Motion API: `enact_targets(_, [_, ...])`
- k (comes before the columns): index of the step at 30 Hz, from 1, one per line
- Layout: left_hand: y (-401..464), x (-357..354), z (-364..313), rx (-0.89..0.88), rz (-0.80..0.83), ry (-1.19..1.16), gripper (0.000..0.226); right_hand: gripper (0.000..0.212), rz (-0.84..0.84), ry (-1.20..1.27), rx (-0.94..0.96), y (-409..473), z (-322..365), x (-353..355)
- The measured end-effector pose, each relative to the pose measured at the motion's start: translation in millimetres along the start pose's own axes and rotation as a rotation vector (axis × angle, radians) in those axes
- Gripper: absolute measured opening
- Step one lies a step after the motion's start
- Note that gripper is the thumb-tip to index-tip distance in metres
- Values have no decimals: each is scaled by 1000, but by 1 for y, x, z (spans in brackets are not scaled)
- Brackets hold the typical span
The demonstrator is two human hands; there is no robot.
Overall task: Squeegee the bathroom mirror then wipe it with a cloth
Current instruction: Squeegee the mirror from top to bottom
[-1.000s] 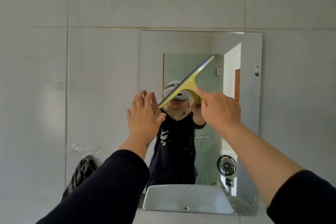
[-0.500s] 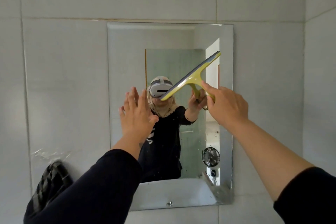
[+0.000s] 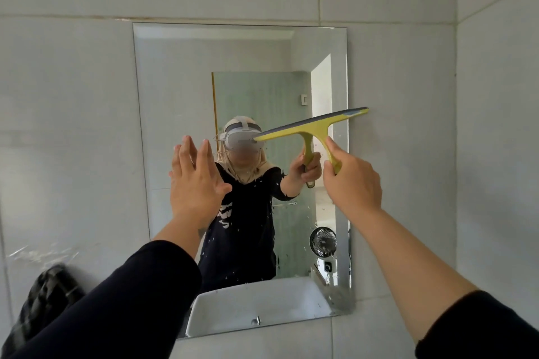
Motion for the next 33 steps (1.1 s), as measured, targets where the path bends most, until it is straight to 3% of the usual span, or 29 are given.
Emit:
enact_targets(8, [2,6,2,2,0,3,93,48,-37,311,-196,-40,14,-37])
enact_targets(15, [-2,38,20,-4,-40,71,88,49,23,331,-202,-64,53,-60])
enact_targets(23, [-19,67,62,19,-78,109,81,52,128,241,-38,-101,114,-105])
enact_targets(33, [-44,63,84,78,0,113,82,58,206,-223,391,-122,142,-117])
Point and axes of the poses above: each hand's wrist, its own y-axis towards the middle knuckle, its own x-axis out of the back of the hand, z = x × y, the point moved 9 cm from there along y, towards the middle knuckle, and after that the axes turned 5 degrees about -x, right-handed, at the moved point
